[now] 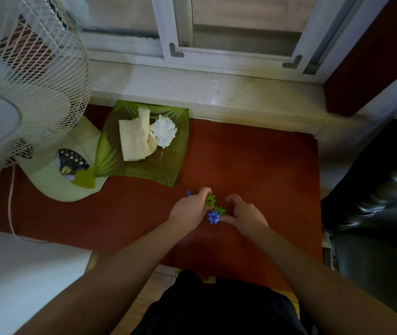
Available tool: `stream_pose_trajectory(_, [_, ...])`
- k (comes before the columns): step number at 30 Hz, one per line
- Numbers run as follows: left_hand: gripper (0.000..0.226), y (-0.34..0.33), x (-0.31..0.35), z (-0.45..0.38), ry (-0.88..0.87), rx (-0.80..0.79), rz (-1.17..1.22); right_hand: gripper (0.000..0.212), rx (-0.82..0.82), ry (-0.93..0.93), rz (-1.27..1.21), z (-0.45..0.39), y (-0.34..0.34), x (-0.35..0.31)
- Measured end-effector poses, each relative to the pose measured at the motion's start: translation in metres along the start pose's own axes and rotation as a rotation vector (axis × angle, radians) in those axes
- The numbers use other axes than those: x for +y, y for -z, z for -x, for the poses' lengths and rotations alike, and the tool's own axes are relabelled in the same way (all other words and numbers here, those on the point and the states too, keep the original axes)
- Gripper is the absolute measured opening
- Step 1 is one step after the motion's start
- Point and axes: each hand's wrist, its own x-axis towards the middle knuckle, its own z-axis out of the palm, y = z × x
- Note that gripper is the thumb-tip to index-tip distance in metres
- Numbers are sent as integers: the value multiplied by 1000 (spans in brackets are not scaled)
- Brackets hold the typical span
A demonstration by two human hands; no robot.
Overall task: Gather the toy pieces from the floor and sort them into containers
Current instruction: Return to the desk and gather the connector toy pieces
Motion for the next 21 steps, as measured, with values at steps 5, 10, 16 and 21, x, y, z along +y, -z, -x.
stream_pose_trajectory(5, [39, -14, 3, 26, -18, -97, -16, 28, 138, -70, -174, 0, -3, 5])
stream_pose_trajectory(10, [48, -16, 5, 28, 12, -203, 25, 16, 164, -107, -184, 6, -1, 5])
stream_pose_trajectory(16, [71, -9, 9, 11, -10, -274, -78, 22, 133, -105, -317, 4, 3, 8])
stream_pose_trajectory(21, [63, -6, 11, 5, -51, -308, -51, 29, 134, -235, -523, 8, 2, 17])
